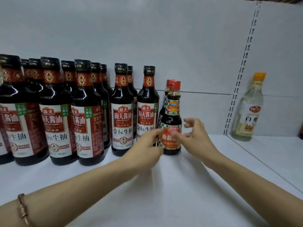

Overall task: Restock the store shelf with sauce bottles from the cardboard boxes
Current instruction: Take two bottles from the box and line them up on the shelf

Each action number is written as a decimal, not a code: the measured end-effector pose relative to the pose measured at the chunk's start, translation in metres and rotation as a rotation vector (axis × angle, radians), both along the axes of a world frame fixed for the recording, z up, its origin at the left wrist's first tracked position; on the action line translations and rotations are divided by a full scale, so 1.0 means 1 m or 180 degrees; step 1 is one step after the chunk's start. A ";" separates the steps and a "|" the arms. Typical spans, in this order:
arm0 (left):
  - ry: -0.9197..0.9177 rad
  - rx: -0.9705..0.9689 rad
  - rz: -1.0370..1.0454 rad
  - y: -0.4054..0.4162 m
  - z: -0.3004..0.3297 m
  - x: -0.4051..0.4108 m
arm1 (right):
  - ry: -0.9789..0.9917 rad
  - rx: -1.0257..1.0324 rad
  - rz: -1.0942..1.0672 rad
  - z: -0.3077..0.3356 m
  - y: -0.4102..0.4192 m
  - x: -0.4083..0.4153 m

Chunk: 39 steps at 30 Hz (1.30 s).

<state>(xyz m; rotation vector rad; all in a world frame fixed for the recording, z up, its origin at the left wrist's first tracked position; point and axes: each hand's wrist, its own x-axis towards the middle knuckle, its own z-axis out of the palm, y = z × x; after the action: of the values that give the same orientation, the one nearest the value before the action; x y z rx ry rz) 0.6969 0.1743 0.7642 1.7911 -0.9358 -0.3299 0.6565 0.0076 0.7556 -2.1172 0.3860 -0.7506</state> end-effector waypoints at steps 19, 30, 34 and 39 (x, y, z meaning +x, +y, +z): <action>-0.0125 -0.0144 0.2089 0.137 -0.013 -0.152 | 0.0051 0.0096 0.2612 0.012 0.130 -0.096; -0.0366 0.0434 0.3110 0.304 -0.036 -0.239 | 0.0484 -0.0330 0.3852 -0.007 0.293 -0.116; -0.0067 0.0526 0.3570 0.390 -0.059 -0.269 | 0.0686 -0.0541 0.4177 -0.025 0.383 -0.121; 0.0031 0.0917 0.3825 0.527 -0.071 -0.301 | 0.0778 -0.0484 0.4464 -0.047 0.515 -0.130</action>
<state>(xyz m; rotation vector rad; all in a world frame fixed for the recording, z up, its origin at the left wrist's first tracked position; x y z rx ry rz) 0.3962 0.7014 0.6936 2.2705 0.3123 0.3151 0.5269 0.5225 0.7084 -1.9905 -0.9984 0.3158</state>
